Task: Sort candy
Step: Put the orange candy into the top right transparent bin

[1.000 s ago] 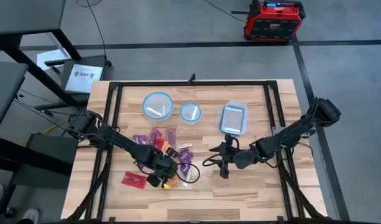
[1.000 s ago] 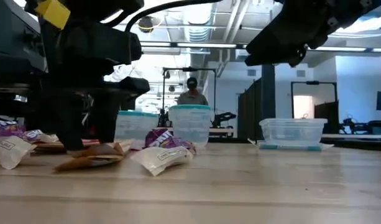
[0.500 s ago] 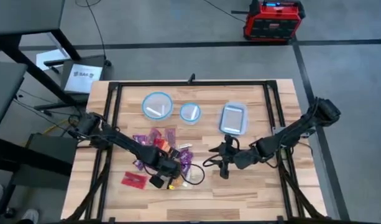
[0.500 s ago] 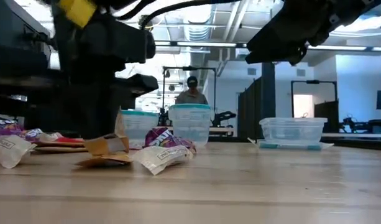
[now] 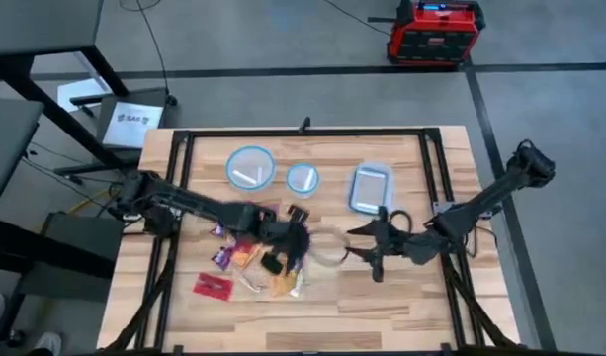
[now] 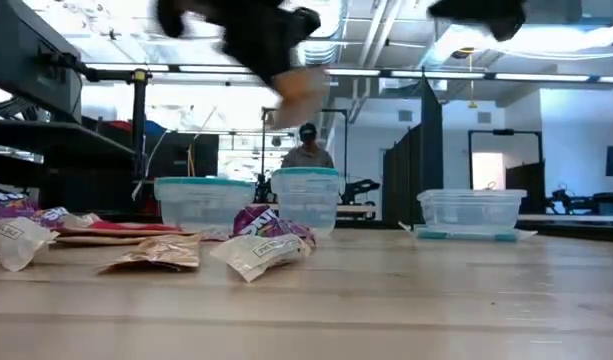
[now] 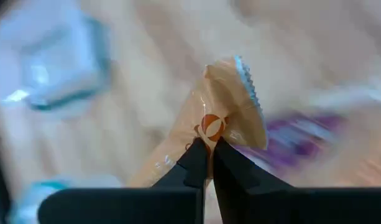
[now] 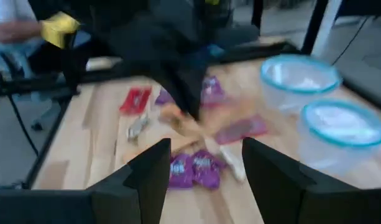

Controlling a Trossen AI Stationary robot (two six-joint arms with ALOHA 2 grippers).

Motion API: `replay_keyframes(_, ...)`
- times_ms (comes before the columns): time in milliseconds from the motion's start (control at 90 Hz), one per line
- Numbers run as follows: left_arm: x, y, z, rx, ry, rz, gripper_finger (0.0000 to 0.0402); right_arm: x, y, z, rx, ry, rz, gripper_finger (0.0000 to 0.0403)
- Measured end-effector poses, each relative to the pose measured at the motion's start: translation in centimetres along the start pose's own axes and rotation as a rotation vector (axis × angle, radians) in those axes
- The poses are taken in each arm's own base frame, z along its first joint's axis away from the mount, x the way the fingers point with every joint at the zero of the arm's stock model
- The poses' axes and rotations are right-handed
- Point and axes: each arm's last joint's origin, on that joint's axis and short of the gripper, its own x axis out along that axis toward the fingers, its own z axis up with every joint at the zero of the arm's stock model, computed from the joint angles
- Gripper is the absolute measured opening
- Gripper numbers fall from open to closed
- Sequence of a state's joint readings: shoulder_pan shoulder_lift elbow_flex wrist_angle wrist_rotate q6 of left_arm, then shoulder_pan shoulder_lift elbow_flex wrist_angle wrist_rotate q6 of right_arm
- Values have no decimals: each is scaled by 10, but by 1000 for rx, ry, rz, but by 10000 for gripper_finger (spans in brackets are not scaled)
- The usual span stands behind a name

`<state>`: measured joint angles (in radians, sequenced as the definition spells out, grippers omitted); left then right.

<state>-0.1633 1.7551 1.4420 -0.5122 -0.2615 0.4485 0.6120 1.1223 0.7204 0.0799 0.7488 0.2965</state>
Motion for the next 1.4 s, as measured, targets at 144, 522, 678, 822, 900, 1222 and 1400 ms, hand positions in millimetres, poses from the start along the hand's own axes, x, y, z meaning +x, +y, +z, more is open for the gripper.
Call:
replay_keyframes(144, 27, 50, -7, -213, -200, 123, 0, -22, -5, 18, -8, -81, 41, 185)
replay_keyframes(522, 108, 112, -16, -556, -562, 160, 0, -46, -20, 36, -20, -159, 71, 185)
replay_keyframes(678, 134, 122, -1, -569, -632, 137, 0, -46, -13, 31, -31, -138, 96, 185)
replay_keyframes(822, 151, 127, 7, -494, -597, 148, 9, -48, -12, 28, -11, -116, 109, 185)
replay_keyframes(900, 155, 130, 8, -451, -541, 143, 34, -48, -12, 27, -14, -105, 108, 185)
replay_keyframes(1222, 138, 126, 6, -296, -279, 75, 161, -47, -12, 24, -20, -81, 104, 185)
replay_keyframes(1400, 85, 100, 10, -225, -11, -80, 164, -45, -10, 20, -2, -60, 101, 185)
